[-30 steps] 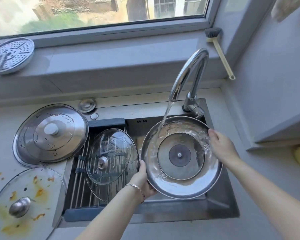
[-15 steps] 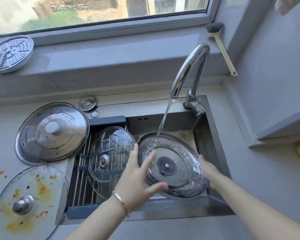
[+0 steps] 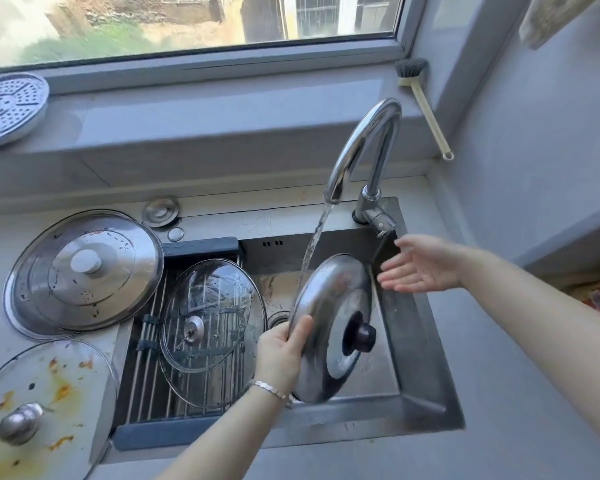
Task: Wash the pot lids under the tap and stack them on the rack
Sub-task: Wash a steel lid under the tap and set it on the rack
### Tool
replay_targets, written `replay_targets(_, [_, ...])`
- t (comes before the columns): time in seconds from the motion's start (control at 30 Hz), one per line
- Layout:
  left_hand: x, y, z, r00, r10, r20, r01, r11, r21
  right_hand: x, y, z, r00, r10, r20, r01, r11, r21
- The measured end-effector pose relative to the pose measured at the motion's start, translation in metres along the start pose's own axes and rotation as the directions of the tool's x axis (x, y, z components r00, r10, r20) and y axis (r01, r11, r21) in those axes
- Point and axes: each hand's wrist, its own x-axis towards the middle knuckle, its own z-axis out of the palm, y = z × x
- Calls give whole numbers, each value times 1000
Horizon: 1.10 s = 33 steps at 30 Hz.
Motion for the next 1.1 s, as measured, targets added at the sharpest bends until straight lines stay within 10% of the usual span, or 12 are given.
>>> replay_targets(0.33, [45, 1, -31, 878, -351, -326, 233, 907, -351, 22, 17, 30, 920, -249, -302, 247, 968, -46])
replay_targets(0.87, [13, 15, -68, 938, -109, -330, 30, 971, -235, 55, -18, 69, 828, -303, -471, 422, 890, 170])
replay_targets(1.1, [2, 13, -52, 950, -144, -277, 82, 971, -224, 35, -19, 69, 876, -348, -333, 320, 937, -137])
